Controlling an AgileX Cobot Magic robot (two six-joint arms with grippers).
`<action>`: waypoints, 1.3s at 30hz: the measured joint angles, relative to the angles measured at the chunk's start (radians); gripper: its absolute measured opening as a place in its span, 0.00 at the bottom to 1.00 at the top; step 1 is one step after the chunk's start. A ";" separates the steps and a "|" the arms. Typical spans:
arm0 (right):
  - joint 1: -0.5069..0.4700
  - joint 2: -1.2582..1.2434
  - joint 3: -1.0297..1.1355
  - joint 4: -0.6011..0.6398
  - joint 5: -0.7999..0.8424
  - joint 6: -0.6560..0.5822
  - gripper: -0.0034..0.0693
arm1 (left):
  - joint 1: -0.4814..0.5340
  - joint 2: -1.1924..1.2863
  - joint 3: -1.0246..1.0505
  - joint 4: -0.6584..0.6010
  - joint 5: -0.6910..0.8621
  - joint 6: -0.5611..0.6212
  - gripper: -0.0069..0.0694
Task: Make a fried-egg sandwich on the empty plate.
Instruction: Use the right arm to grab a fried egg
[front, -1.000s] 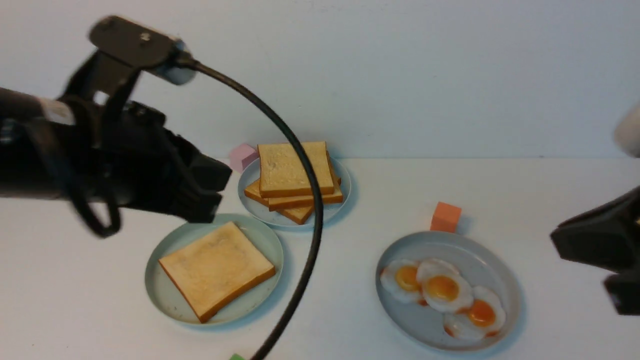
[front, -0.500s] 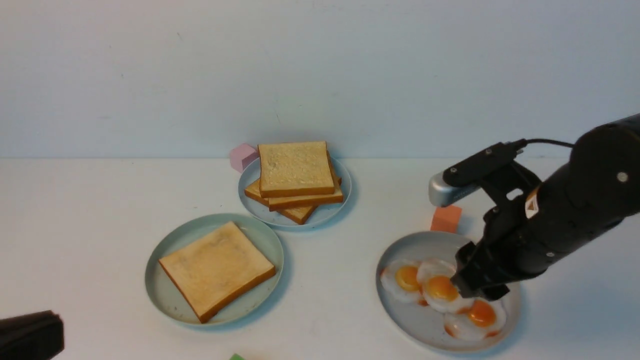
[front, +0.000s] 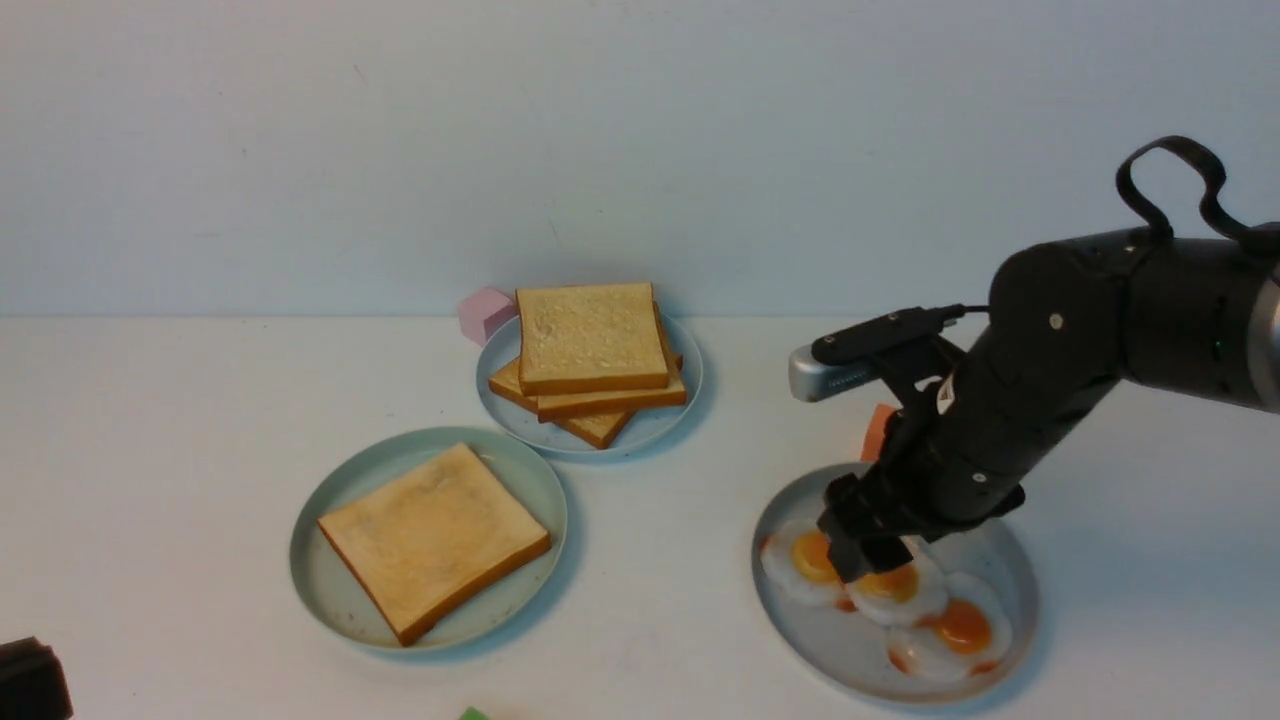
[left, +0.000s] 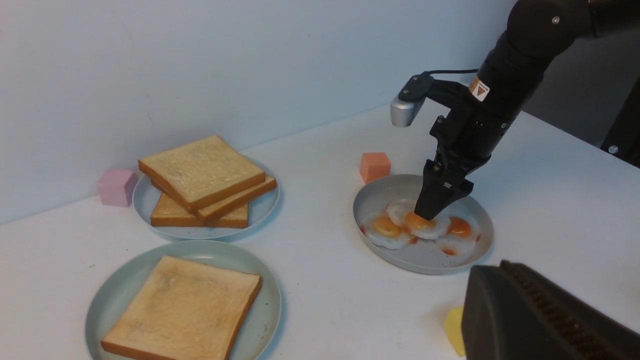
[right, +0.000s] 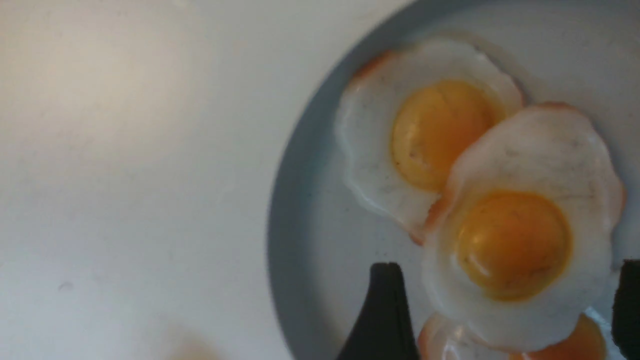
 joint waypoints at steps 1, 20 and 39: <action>-0.002 0.002 -0.001 -0.002 0.000 0.007 0.83 | 0.000 0.000 0.000 0.000 0.000 0.000 0.07; 0.065 0.093 -0.003 -0.134 0.027 -0.115 0.87 | 0.000 0.000 0.002 0.052 0.001 0.000 0.07; 0.084 0.154 -0.013 -0.246 -0.003 -0.063 0.83 | 0.000 0.001 0.002 0.057 0.001 0.000 0.07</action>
